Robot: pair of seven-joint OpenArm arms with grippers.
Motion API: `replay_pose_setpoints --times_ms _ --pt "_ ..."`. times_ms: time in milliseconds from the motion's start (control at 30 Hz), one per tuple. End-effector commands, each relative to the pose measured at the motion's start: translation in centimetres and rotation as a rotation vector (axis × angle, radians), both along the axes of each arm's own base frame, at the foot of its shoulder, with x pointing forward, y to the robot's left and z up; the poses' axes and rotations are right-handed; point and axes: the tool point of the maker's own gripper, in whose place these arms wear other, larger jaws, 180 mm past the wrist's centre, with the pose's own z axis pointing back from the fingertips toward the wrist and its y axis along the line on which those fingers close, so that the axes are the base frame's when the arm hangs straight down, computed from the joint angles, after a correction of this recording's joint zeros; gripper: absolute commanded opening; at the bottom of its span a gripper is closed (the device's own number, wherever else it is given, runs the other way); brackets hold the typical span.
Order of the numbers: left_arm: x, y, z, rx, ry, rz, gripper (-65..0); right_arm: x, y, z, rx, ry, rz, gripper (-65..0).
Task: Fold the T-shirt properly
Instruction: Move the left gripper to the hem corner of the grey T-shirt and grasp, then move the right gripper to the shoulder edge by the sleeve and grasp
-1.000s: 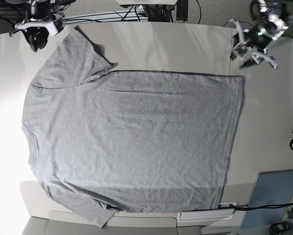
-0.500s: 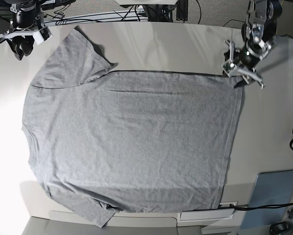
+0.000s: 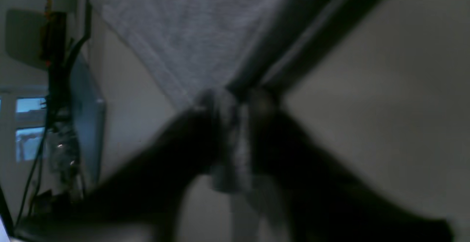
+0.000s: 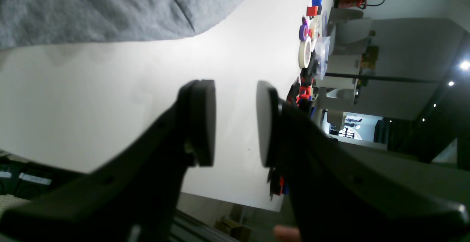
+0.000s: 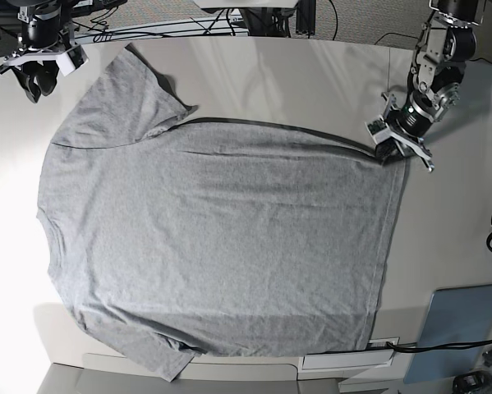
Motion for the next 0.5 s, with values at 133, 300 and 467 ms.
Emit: replay_pose_setpoints --times_ms 133,300,467 --pt "-4.4 4.0 -4.1 0.193 0.23 0.044 -65.0 0.0 1.2 -1.7 0.012 0.14 0.081 -46.3" --pt "-5.2 3.8 -4.5 0.189 0.275 0.027 -65.0 -0.4 1.8 -3.4 0.041 0.303 0.182 -46.1" --pt "-5.3 3.5 -4.4 0.187 0.283 0.015 -65.0 0.3 1.1 -3.0 0.013 0.32 0.201 -46.1"
